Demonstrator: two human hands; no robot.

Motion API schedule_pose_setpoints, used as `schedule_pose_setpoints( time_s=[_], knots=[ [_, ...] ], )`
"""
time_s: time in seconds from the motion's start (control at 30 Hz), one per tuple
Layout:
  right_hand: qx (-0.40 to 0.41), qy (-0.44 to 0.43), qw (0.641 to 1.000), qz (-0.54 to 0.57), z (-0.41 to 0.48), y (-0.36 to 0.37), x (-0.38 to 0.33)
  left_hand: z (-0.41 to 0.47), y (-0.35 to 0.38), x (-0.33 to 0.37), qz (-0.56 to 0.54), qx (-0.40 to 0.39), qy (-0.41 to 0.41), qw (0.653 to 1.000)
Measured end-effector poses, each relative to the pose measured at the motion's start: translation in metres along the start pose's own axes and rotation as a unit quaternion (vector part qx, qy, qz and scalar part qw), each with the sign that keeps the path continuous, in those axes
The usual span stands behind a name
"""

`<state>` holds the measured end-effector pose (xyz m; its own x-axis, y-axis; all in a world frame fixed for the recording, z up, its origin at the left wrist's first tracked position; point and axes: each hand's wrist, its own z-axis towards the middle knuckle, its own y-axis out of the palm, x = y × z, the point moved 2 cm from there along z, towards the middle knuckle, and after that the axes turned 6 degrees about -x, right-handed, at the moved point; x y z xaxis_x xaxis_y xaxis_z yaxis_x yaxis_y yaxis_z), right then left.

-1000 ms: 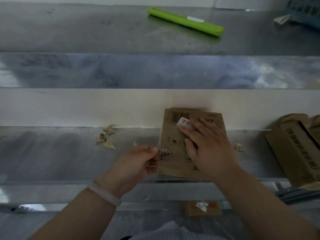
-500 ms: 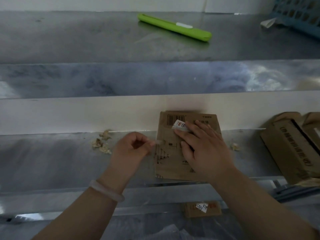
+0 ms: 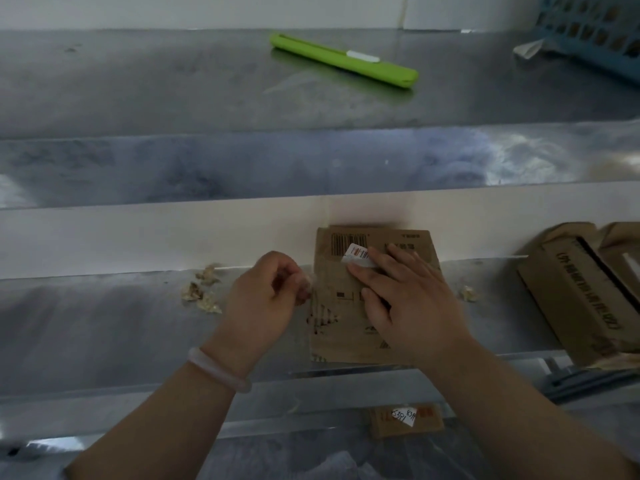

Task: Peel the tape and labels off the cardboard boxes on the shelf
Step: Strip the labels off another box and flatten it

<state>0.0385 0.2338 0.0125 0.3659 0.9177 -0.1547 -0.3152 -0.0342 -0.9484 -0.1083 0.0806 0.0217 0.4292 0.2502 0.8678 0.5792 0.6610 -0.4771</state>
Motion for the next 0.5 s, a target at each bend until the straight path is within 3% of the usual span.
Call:
schedule_pose_setpoints(
  time_s=[0.1,0.23,0.37,0.5],
  knots=[
    [0.0,-0.002,1.0,-0.002,0.0,0.0,0.0,0.007,0.005,0.001,-0.159,0.044,-0.127,0.978],
    [-0.008,0.003,1.0,-0.004,0.002,0.0,0.0,0.011,0.007,0.007,-0.246,0.066,-0.12,0.96],
    [0.013,-0.004,1.0,-0.002,0.001,0.001,0.001,0.001,0.004,0.01,-0.228,0.022,-0.077,0.97],
    [0.018,-0.004,1.0,0.006,0.001,0.001,0.0,0.005,-0.007,0.01,-0.027,-0.037,-0.01,0.999]
  ],
)
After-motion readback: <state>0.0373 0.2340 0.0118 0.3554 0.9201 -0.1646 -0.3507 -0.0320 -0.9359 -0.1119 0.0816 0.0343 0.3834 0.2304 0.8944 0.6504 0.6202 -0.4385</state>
